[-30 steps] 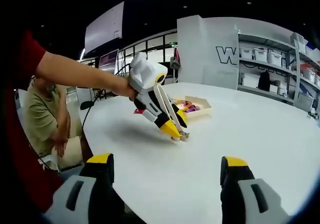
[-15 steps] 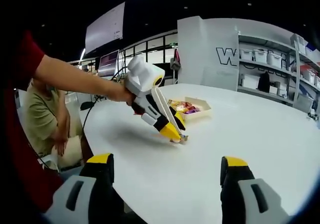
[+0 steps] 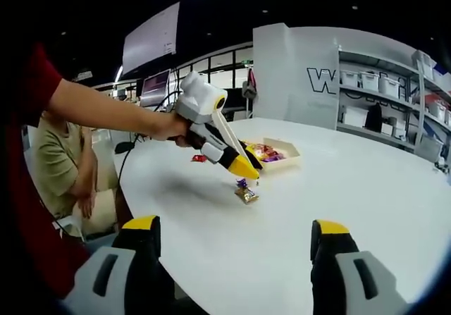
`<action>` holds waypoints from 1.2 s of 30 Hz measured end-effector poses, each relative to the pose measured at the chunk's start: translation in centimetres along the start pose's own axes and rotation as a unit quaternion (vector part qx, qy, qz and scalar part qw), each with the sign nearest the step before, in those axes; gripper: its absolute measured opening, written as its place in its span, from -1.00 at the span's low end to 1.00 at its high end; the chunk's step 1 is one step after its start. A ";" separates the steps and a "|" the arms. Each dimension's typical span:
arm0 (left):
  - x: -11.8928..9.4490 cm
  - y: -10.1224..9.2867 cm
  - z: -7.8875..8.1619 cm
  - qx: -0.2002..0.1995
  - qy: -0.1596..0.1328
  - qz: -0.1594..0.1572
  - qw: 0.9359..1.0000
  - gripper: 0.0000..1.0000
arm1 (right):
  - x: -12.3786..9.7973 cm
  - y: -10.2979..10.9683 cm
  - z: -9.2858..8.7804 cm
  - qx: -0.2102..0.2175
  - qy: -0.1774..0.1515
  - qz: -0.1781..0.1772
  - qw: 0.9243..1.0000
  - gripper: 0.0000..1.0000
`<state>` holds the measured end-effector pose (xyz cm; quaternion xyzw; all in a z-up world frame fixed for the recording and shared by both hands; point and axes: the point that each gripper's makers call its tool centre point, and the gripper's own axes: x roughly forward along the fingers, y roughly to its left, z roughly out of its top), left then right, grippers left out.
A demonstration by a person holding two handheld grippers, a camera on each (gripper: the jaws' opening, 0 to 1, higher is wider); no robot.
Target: Place the target food into the container with the food tongs after gripping and lifting it, then release it inside without dropping or visibly crushing the food.
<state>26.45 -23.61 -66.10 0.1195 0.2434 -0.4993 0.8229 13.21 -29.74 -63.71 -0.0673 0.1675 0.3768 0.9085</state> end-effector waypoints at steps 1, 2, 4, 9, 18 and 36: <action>0.0 0.1 -0.2 0.001 0.003 0.000 1.000 -0.55 | 0.0 0.0 0.0 0.000 0.000 0.000 1.000 0.73; 0.0 0.1 -0.3 0.000 0.002 0.001 1.000 -0.54 | 0.0 0.0 0.0 0.001 -0.001 0.000 1.000 0.73; 0.1 -0.2 -0.5 -0.009 0.007 -0.001 1.000 -0.52 | 0.0 0.0 0.0 0.001 0.000 0.000 1.000 0.73; 0.6 -1.0 -1.4 0.005 0.027 0.017 0.999 -0.50 | 0.0 0.0 -0.2 0.002 0.002 -0.001 1.000 0.73; 0.2 -0.4 -1.7 -0.016 0.023 0.065 0.997 -0.48 | -0.1 0.1 -0.3 0.005 0.000 -0.001 1.000 0.73; 0.6 -0.2 -2.5 -0.038 0.036 0.077 0.996 -0.61 | -0.2 0.1 -0.5 0.003 0.002 -0.002 1.000 0.73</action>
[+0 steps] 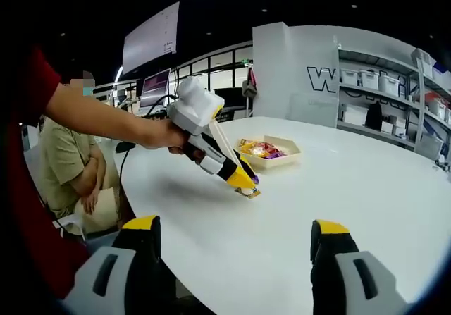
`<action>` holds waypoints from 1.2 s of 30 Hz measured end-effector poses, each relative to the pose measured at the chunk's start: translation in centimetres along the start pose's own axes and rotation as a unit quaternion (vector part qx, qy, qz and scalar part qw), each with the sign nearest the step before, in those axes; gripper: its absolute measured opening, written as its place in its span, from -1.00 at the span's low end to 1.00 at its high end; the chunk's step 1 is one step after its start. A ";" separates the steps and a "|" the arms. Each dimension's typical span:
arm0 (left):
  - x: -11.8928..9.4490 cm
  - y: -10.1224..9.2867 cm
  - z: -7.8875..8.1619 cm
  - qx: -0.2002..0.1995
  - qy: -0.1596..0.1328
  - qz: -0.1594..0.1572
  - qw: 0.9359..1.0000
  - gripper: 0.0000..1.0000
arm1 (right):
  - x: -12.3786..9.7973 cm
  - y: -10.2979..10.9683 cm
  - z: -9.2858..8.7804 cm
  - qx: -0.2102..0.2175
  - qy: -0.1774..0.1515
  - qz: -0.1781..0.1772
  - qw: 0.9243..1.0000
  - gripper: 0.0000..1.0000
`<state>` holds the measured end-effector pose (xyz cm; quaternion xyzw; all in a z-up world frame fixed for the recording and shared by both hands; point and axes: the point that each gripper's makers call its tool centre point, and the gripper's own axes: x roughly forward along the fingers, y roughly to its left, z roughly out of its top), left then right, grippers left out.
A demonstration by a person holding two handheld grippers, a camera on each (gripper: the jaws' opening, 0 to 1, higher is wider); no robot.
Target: Place the target food into the container with the food tongs after gripping and lifting it, then release it inside without dropping or visibly crushing the food.
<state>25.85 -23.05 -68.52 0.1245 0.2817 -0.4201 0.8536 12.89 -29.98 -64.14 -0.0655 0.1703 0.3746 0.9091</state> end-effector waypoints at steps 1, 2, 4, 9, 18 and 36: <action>0.0 0.0 0.0 -0.002 0.001 0.000 1.000 -0.61 | 0.0 0.0 0.0 0.001 -0.001 0.000 1.000 0.73; -0.2 0.0 0.2 -0.002 -0.003 0.001 1.000 -0.61 | -0.1 -0.1 0.1 0.001 -0.002 0.000 1.000 0.73; -0.4 0.1 0.6 -0.005 -0.006 0.000 1.000 -0.60 | -0.2 0.0 0.2 0.001 -0.003 0.000 1.000 0.73; -1.2 0.2 2.0 -0.007 -0.023 0.000 1.000 -0.59 | -0.2 0.0 0.1 -0.001 -0.002 0.000 1.000 0.72; -2.6 2.7 4.6 -0.005 -0.043 0.021 0.999 -0.58 | -0.3 0.1 0.0 -0.001 -0.002 0.000 1.000 0.72; -3.3 9.1 7.4 -0.014 -0.067 0.079 0.995 -0.56 | -0.4 -0.3 -0.1 0.001 0.001 -0.005 1.000 0.72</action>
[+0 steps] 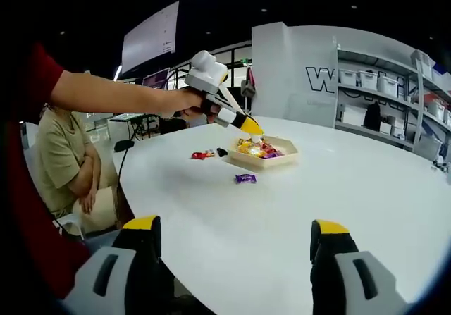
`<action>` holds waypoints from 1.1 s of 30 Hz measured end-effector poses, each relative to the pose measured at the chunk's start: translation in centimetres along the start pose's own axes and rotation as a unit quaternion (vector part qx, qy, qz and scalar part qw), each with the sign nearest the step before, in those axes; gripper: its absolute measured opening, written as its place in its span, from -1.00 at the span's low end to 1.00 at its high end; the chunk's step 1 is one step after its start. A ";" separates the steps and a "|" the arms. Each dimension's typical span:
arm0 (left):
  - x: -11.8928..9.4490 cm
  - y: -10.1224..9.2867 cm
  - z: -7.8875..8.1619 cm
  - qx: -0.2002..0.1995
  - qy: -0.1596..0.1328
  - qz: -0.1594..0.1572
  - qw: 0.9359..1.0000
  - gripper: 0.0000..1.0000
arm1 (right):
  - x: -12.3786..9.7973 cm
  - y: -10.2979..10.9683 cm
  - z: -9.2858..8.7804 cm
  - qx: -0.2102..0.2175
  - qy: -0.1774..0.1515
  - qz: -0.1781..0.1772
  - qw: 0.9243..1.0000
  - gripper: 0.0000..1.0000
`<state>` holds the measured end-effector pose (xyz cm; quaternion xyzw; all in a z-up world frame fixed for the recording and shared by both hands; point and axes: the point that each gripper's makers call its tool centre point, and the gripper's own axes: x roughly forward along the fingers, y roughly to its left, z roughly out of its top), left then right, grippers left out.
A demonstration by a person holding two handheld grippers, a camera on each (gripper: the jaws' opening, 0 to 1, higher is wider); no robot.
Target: Place the target food into the container with the food tongs after gripping and lifting it, then release it inside without dropping or visibly crushing the food.
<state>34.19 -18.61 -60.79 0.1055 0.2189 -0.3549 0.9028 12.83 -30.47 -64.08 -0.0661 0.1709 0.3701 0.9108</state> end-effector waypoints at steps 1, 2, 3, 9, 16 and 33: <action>0.0 0.1 -0.1 0.001 0.001 0.000 1.000 -0.55 | 0.0 -0.1 0.0 0.000 -0.001 -0.001 1.000 0.72; 0.1 0.4 -0.2 0.007 0.001 0.007 1.000 -0.55 | 0.0 -0.1 0.0 0.001 -0.001 -0.002 1.000 0.72; 0.2 0.6 -0.1 0.010 0.000 0.009 1.000 -0.54 | 0.0 -0.2 0.0 0.001 0.000 -0.003 1.000 0.72; 0.0 0.6 0.2 0.023 -0.011 0.010 1.000 -0.53 | 0.2 -0.1 0.0 0.002 0.001 0.000 1.000 0.72; -0.2 1.3 0.6 0.028 -0.022 0.020 0.999 -0.52 | 0.4 0.3 0.1 -0.002 0.003 0.004 1.000 0.72; -0.3 -1.6 -3.7 0.029 0.013 -0.015 0.999 -0.50 | 0.4 0.4 0.0 -0.004 0.007 0.006 1.000 0.72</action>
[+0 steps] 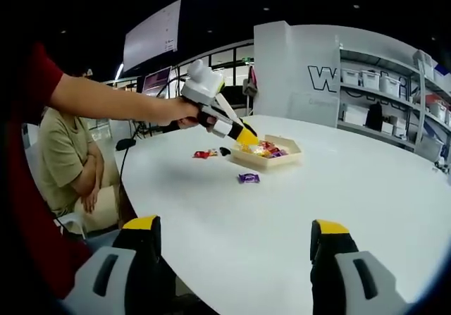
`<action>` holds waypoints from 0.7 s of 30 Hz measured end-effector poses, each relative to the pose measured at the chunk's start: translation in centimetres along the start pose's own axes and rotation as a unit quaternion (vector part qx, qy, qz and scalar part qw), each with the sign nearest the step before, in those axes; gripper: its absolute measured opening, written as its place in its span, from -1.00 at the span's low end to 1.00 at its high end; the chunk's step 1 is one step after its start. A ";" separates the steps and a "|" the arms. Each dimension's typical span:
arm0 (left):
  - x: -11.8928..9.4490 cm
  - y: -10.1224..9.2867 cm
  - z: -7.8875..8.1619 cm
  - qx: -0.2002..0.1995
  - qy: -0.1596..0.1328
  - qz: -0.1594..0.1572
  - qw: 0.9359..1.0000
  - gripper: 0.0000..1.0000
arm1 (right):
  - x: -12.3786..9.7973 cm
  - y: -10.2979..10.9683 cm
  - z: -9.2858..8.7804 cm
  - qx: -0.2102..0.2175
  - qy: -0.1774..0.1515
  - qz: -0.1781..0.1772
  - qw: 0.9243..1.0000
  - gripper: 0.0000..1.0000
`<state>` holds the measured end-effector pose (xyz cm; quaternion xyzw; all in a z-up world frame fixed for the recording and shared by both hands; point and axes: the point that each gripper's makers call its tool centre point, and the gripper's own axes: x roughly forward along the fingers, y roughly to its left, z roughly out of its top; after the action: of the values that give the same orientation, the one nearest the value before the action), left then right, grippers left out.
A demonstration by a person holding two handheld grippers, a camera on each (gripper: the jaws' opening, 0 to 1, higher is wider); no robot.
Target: Place the target food into the container with the food tongs after gripping and lifting it, then release it inside without dropping or visibly crushing the food.
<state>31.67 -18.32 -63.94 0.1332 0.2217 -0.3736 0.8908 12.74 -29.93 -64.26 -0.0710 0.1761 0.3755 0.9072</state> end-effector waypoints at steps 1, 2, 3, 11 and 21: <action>0.0 -0.5 -0.5 -0.014 0.001 -0.006 1.000 -0.50 | 0.0 0.0 0.0 -0.001 0.000 0.000 1.000 0.72; 0.0 -1.0 -0.7 -0.024 0.001 -0.013 1.000 -0.50 | 0.0 0.1 0.1 -0.001 -0.001 0.000 1.000 0.72; 0.0 -1.2 -1.0 -0.021 0.004 -0.014 1.000 -0.50 | 0.1 0.2 0.1 0.000 -0.001 0.002 1.000 0.72; 0.0 -1.8 -1.6 -0.014 0.007 -0.019 1.000 -0.50 | 0.3 0.9 -0.1 -0.004 0.003 0.009 1.000 0.72; -0.2 -2.3 -4.1 -0.007 0.037 -0.025 0.999 -0.49 | 0.1 0.8 -0.1 -0.004 0.005 0.007 1.000 0.72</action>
<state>28.71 -18.11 -67.52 0.1351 0.2601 -0.3887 0.8735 12.20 -29.32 -64.42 -0.0756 0.1793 0.3824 0.9033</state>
